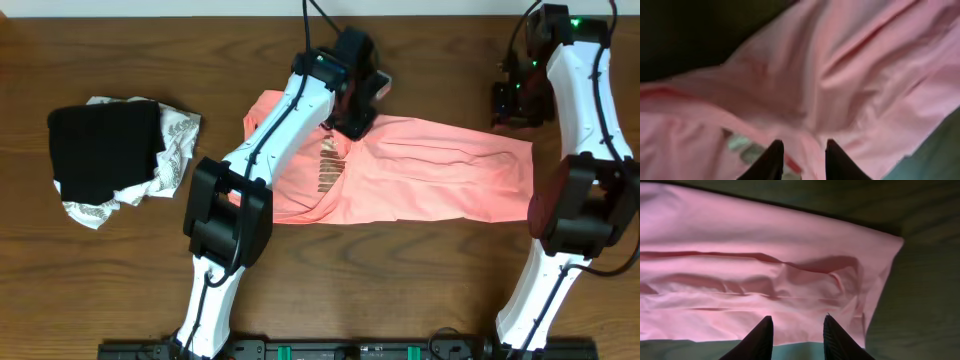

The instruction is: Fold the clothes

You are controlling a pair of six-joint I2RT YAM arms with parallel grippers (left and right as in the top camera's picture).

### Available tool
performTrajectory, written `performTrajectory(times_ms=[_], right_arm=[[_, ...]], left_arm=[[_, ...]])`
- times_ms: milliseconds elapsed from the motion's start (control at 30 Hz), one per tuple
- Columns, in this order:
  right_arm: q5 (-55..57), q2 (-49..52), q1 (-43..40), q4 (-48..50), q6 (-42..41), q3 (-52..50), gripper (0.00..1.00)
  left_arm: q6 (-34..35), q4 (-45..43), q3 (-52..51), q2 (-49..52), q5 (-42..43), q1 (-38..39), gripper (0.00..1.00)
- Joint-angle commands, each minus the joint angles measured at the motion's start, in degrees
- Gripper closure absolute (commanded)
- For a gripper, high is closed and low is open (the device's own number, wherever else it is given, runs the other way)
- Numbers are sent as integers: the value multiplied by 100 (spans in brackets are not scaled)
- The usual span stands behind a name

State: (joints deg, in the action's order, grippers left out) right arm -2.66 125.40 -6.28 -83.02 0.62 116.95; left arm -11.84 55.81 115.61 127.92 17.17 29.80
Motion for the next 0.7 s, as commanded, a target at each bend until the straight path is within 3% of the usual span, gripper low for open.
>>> performTrajectory(times_ms=[0, 200, 367, 667], right_arm=[[-105, -153, 111, 63, -61, -295, 69], [-103, -153, 101, 361, -61, -841, 75], [-105, -153, 98, 535, -116, -1019, 78], [-105, -153, 101, 546, -297, -1054, 78]], left_arm=[[11, -72, -57, 146, -26, 55, 72], [52, 195, -120, 542, 76, 195, 80], [50, 232, -313, 723, 74, 348, 81], [184, 365, -686, 737, -26, 516, 91]])
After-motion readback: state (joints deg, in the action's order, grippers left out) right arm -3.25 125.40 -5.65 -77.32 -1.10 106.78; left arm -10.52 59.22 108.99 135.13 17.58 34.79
